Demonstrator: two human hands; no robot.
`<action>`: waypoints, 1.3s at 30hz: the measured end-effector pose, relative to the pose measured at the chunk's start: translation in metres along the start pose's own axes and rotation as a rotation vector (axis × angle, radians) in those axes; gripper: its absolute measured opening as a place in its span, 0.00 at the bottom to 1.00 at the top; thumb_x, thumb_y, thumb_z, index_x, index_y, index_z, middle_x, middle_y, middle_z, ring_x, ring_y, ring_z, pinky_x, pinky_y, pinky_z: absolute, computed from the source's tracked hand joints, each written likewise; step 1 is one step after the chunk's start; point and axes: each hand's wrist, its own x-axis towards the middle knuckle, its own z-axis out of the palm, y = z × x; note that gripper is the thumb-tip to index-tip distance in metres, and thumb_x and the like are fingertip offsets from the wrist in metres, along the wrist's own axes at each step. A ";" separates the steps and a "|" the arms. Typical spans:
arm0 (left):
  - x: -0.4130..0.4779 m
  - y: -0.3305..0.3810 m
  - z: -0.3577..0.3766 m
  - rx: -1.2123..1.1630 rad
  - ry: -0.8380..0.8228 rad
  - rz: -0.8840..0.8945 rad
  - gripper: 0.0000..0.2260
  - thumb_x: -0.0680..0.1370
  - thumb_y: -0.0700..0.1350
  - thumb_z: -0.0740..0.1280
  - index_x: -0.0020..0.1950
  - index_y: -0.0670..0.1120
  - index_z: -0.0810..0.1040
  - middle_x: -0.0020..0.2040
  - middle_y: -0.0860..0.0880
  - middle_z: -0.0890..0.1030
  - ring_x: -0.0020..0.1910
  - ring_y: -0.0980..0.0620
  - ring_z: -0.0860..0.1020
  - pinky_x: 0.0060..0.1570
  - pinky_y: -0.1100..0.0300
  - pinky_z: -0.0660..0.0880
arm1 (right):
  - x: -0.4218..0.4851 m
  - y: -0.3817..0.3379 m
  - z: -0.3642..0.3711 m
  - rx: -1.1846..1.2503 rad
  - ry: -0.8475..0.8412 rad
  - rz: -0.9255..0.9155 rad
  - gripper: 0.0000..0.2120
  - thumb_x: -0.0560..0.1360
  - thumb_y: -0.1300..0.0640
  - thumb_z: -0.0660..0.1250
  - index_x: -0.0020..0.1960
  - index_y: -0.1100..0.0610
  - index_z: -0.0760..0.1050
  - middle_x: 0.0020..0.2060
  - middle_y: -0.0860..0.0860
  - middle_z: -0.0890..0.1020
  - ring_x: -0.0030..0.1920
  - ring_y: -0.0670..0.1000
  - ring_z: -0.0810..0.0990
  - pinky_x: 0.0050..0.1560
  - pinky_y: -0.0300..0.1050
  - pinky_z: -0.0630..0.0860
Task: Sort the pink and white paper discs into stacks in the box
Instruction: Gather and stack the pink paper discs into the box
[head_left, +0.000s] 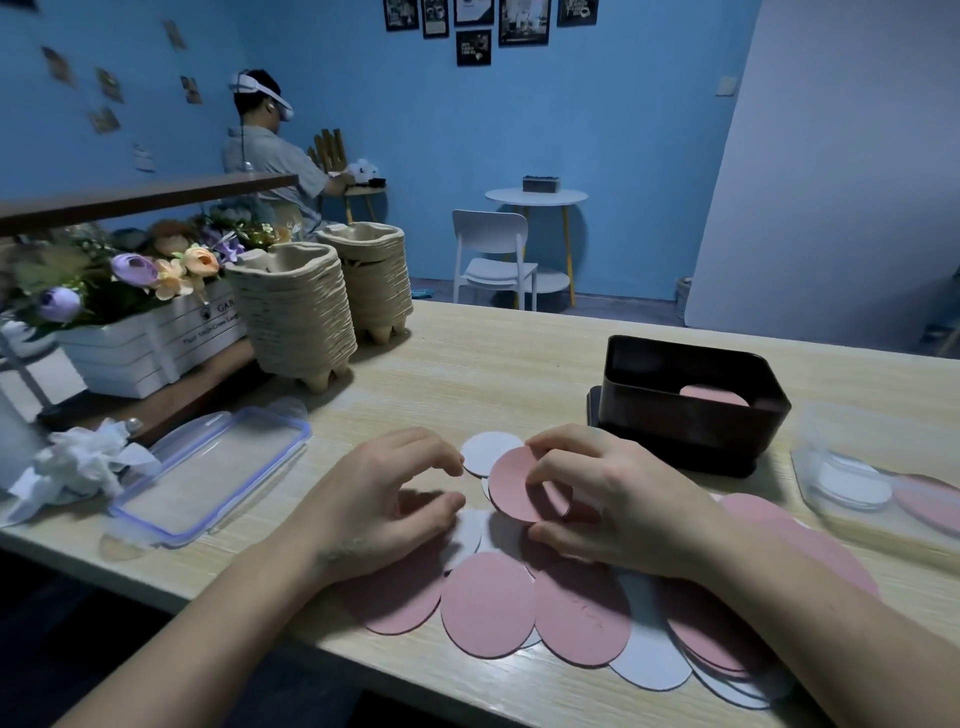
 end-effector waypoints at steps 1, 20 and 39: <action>-0.007 -0.001 -0.004 0.011 -0.003 -0.025 0.08 0.78 0.53 0.70 0.54 0.51 0.81 0.53 0.59 0.82 0.55 0.57 0.81 0.49 0.52 0.81 | -0.001 -0.001 0.000 -0.002 -0.006 -0.005 0.17 0.76 0.40 0.72 0.55 0.53 0.79 0.64 0.51 0.78 0.60 0.52 0.81 0.56 0.46 0.80; -0.059 0.016 -0.036 0.132 -0.255 -0.153 0.28 0.65 0.62 0.79 0.62 0.53 0.81 0.62 0.65 0.75 0.65 0.64 0.72 0.65 0.65 0.70 | -0.005 -0.006 0.001 -0.014 -0.035 -0.012 0.19 0.74 0.37 0.73 0.55 0.50 0.78 0.65 0.49 0.78 0.60 0.48 0.81 0.57 0.45 0.80; 0.036 0.016 0.010 0.127 -0.083 0.090 0.28 0.70 0.61 0.74 0.66 0.49 0.79 0.52 0.56 0.80 0.50 0.57 0.78 0.50 0.55 0.78 | -0.008 0.010 -0.009 -0.002 -0.011 0.093 0.23 0.72 0.39 0.72 0.61 0.47 0.70 0.58 0.48 0.80 0.52 0.51 0.82 0.51 0.49 0.81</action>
